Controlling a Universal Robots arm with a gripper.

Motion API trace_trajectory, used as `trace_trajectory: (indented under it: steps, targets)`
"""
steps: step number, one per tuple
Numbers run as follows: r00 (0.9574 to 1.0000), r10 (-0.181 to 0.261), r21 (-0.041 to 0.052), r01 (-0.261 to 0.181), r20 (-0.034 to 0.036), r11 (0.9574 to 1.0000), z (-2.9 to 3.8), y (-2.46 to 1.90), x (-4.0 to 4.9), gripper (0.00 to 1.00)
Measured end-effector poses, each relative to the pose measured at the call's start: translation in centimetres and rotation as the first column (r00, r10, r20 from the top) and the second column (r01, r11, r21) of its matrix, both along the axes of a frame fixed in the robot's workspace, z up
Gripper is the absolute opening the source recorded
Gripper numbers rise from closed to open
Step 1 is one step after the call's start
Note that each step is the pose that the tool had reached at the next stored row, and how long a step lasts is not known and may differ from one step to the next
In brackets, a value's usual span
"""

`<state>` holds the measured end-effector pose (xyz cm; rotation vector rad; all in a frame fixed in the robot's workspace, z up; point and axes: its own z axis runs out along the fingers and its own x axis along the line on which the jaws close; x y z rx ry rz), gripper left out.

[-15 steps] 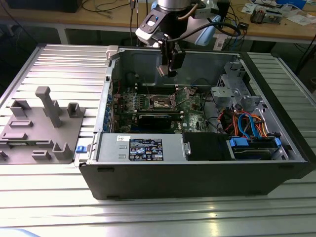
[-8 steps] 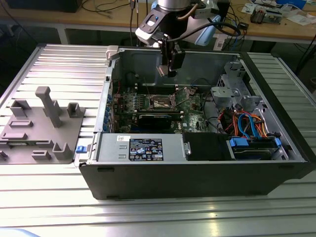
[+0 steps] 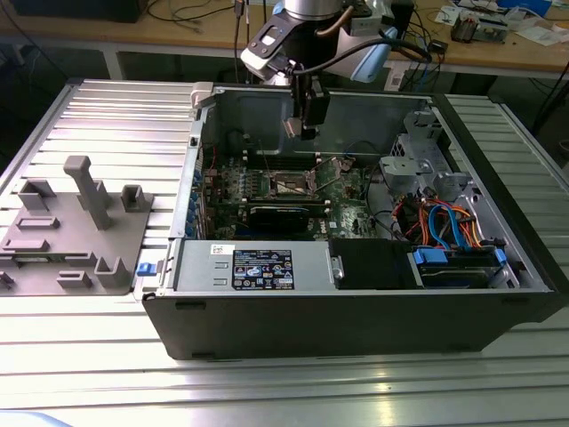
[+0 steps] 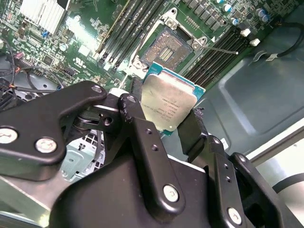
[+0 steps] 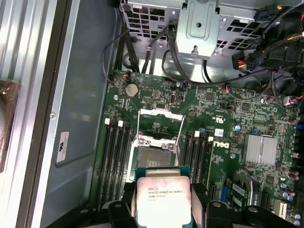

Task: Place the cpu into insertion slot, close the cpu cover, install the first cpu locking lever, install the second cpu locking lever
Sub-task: 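Place the cpu into insertion slot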

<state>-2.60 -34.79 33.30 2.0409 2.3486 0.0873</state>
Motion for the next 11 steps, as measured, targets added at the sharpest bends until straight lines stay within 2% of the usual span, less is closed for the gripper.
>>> trace_trajectory:
  steps: [11]
  targets:
    - [0.9995,-0.032,-0.0009,0.032,0.0,0.9995,-0.03,0.0,0.0,0.55]
